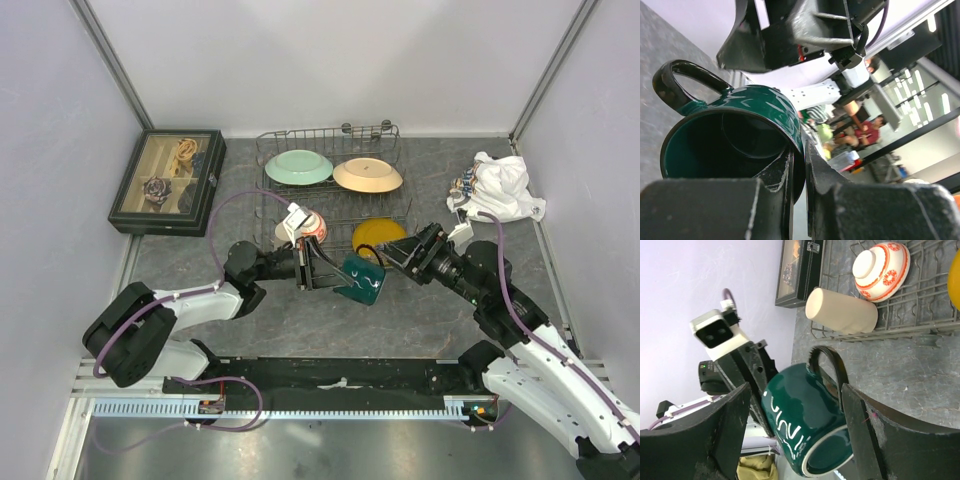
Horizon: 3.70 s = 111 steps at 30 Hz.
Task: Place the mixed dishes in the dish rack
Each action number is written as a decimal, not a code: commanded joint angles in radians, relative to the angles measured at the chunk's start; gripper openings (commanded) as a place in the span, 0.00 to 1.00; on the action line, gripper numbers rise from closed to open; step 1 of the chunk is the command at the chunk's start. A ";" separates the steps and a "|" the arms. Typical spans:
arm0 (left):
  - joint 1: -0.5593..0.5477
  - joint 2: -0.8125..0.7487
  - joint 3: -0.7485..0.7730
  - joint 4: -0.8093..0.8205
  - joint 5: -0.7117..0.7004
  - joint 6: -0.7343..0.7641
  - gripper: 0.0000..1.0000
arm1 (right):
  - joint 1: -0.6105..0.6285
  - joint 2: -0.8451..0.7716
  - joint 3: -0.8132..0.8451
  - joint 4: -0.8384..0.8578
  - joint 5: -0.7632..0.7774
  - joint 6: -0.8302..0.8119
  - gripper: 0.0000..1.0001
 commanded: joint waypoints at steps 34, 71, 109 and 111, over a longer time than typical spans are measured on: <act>0.000 -0.059 0.102 0.384 0.018 0.215 0.02 | -0.081 0.066 -0.178 0.532 -0.304 0.061 0.54; 0.000 0.010 0.064 0.426 -0.012 0.165 0.45 | -0.121 0.087 -0.189 0.620 -0.387 0.098 0.00; 0.187 -0.400 0.101 -0.568 -0.060 0.561 0.72 | -0.267 0.140 -0.013 0.312 -0.443 -0.132 0.00; 0.187 -0.482 0.157 -0.752 -0.139 0.682 0.72 | -0.267 0.188 0.117 0.148 -0.399 -0.275 0.00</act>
